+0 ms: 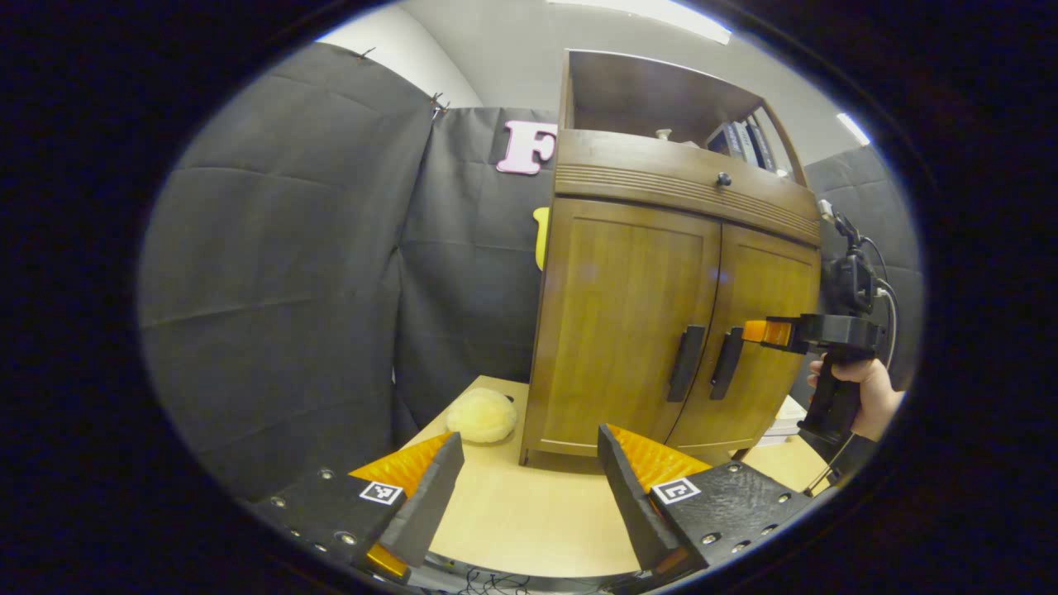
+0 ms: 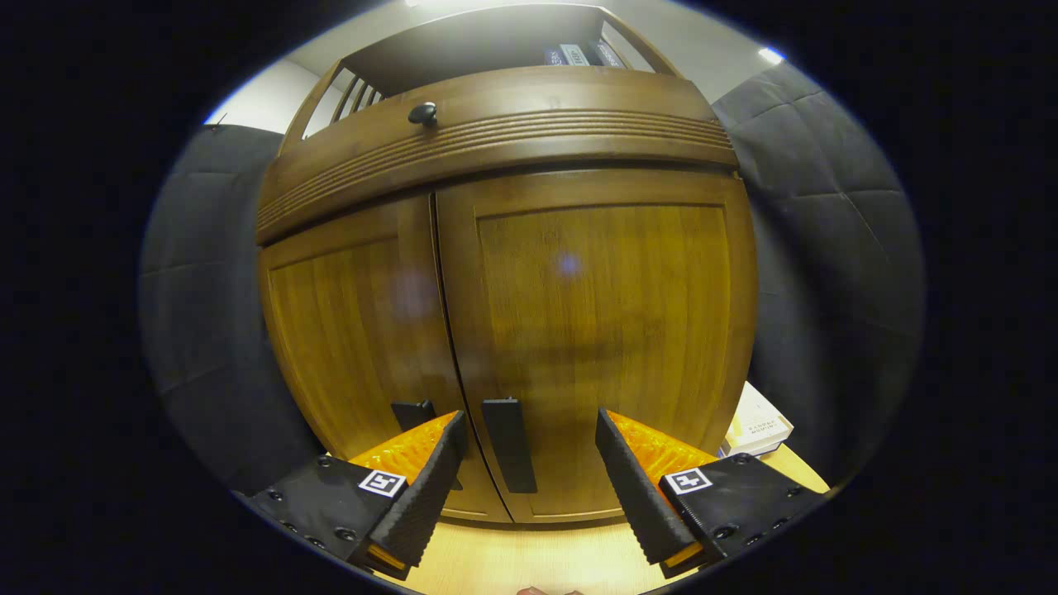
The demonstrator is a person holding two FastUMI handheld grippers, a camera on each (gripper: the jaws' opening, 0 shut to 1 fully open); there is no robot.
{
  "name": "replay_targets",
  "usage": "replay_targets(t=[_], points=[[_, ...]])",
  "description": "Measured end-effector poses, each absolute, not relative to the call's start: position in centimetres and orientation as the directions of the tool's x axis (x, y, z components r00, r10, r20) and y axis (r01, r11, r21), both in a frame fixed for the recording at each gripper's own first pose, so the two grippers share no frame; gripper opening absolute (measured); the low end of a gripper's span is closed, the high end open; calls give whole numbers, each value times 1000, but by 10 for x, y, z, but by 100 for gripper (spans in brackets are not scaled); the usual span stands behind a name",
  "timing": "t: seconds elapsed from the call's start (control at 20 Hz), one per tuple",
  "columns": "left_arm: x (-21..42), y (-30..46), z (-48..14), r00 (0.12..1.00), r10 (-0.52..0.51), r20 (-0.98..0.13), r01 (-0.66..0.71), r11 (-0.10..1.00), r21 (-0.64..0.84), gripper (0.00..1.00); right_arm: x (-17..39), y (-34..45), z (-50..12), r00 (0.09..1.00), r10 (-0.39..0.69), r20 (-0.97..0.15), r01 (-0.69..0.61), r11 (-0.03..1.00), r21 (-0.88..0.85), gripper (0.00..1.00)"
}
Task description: Open the right door of the double-door shoe cabinet with the right hand, and open the left door with the left hand.
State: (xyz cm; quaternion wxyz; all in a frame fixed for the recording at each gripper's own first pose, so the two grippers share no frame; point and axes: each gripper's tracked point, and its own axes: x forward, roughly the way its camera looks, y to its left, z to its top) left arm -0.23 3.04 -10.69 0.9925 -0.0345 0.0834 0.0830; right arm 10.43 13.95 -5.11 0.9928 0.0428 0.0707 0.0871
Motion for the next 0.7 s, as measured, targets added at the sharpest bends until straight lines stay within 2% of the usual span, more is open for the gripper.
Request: replay_targets(t=[0.05,0.3,0.35,0.4,0.45,0.5,0.7], points=[[-3,34,-106,971,166,-173,-177,983,-55,92,109,144,-56,973,182,-142,-169,981,98,100],[-5,38,-114,961,196,-195,-207,977,-39,92,133,151,-73,972,162,-168,-156,987,50,98],[-5,35,-117,959,199,-200,-210,977,-34,93,138,150,-75,974,154,-169,-149,988,42,93],[-5,34,-119,957,202,-206,-212,977,-28,92,143,148,-77,974,147,-173,-143,989,40,98],[-4,32,-122,956,201,-213,-211,977,-24,92,149,149,-85,973,142,-181,-137,990,43,98],[1,33,-122,955,202,-217,-211,977,-21,93,154,148,-90,972,139,-189,-132,990,50,93],[4,31,-125,954,191,-231,-202,979,-23,92,166,150,-94,967,144,-211,-137,989,50,93]])
